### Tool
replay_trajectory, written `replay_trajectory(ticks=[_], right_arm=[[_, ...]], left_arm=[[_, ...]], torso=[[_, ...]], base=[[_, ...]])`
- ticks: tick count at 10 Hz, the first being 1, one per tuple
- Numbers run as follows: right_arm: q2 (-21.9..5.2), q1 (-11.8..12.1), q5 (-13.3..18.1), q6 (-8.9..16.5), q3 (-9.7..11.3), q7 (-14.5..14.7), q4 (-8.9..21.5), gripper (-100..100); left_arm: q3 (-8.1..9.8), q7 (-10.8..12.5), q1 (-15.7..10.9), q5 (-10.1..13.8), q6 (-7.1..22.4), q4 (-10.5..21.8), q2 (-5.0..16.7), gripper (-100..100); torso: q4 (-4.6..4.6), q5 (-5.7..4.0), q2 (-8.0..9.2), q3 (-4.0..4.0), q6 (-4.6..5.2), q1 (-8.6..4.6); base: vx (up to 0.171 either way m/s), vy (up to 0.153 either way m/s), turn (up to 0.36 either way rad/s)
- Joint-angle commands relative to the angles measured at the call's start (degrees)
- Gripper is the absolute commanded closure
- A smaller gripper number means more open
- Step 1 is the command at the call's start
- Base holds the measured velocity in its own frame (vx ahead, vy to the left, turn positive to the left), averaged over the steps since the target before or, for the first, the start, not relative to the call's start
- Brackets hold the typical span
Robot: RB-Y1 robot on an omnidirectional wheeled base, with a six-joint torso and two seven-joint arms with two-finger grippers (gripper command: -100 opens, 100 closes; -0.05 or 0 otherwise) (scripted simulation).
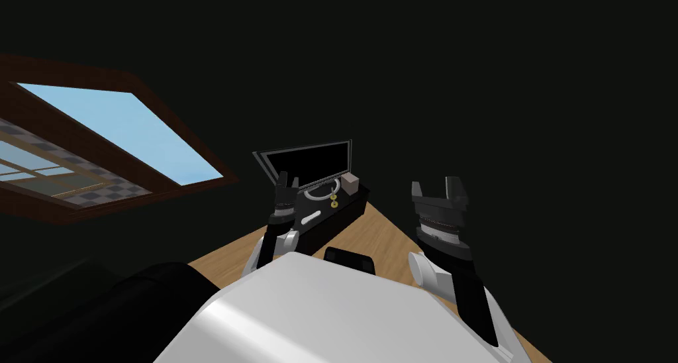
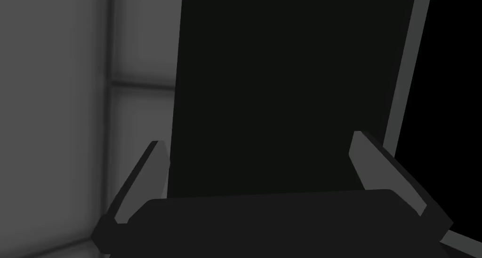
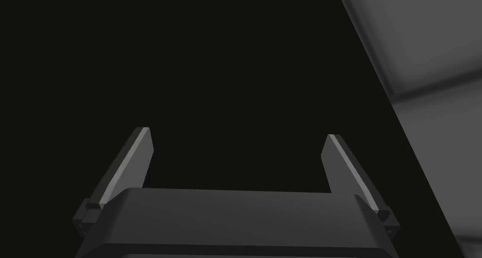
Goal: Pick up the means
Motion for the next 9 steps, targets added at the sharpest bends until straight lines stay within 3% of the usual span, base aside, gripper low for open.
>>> replay_trajectory(ticks=[1, 5, 6, 9], right_arm=[[0.0, 0.0, 0.0, 0.0, 0.0, 0.0, 0.0, 0], [0.0, 0.0, 0.0, 0.0, 0.0, 0.0, 0.0, 0], [0.0, 0.0, 0.0, 0.0, 0.0, 0.0, 0.0, 0], [0.0, 0.0, 0.0, 0.0, 0.0, 0.0, 0.0, 0]], left_arm=[[0.33, 0.2, -0.3, 0.4, 0.9, 0.6, 1.8, -100], [2.2, 1.4, -2.2, 2.8, 6.0, 4.4, 7.3, -100], [2.2, 1.4, -2.2, 2.8, 6.4, 4.4, 7.3, -100], [4.34, 2.7, -4.5, 5.6, 12.2, 8.9, 11.4, -100]], torso=[[0.0, 0.0, 0.0, 0.0, 0.0, 0.0], [-0.02, -0.03, -0.06, -0.04, 0.0, -0.15], [-0.03, -0.04, -0.13, -0.07, 0.01, -0.18], [-0.02, -0.04, -0.11, -0.06, 0.0, -0.2]], base=[[0.002, -0.014, 0.01], [0.018, -0.044, 0.022], [0.024, -0.041, 0.006], [0.024, -0.061, 0.022]])
